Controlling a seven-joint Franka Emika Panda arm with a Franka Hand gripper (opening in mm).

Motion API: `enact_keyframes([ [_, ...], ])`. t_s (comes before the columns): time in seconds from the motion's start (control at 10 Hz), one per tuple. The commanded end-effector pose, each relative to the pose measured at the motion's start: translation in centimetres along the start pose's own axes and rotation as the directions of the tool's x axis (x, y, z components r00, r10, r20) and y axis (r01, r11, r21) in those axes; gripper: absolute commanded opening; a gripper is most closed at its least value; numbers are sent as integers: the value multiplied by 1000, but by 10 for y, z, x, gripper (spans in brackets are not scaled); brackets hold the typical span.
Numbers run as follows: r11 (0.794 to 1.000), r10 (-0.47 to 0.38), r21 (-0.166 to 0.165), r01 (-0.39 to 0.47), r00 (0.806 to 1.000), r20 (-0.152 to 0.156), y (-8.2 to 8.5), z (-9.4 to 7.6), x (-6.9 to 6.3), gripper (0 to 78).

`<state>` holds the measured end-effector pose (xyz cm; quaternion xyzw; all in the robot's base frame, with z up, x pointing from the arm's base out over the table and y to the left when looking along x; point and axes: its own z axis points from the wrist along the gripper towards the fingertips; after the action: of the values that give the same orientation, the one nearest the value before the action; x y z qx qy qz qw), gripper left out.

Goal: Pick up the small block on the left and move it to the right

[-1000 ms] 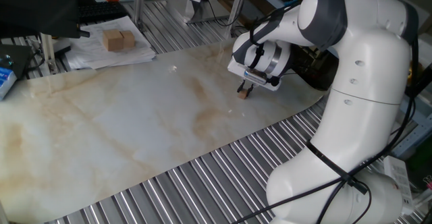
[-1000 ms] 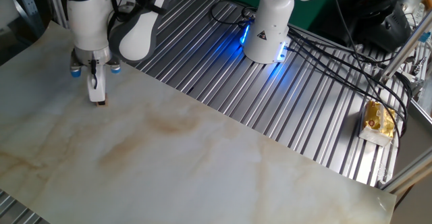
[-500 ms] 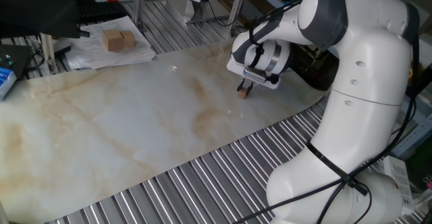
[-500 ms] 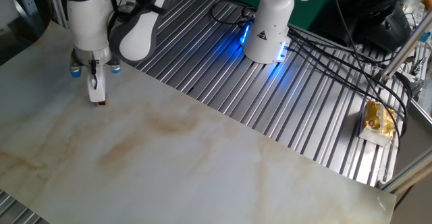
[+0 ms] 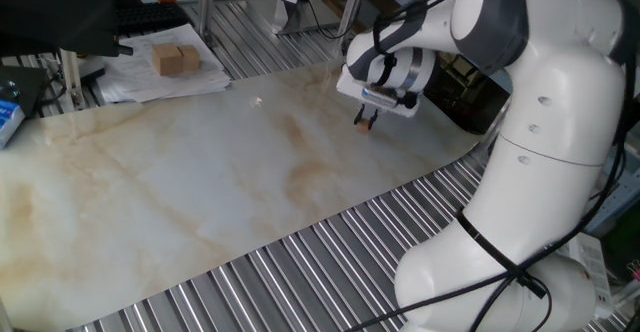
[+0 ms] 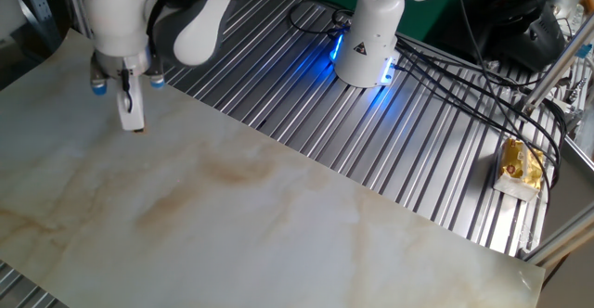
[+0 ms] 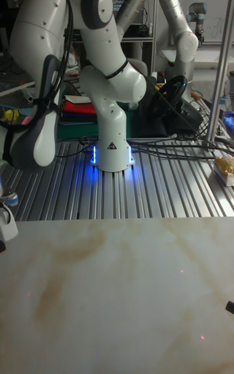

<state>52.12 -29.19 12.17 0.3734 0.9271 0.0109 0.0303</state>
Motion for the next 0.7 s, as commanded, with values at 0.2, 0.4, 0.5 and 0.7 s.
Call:
enact_keyframes([
  [0.2,980,-190,50,192,981,-41,4,-39,-2,13],
  [0.4,967,-244,58,248,968,-66,2,-54,-2,13],
  [0.5,951,-299,60,304,951,-80,1,-60,-3,13],
  [0.7,913,-399,52,405,912,-95,0,-66,-3,13],
])
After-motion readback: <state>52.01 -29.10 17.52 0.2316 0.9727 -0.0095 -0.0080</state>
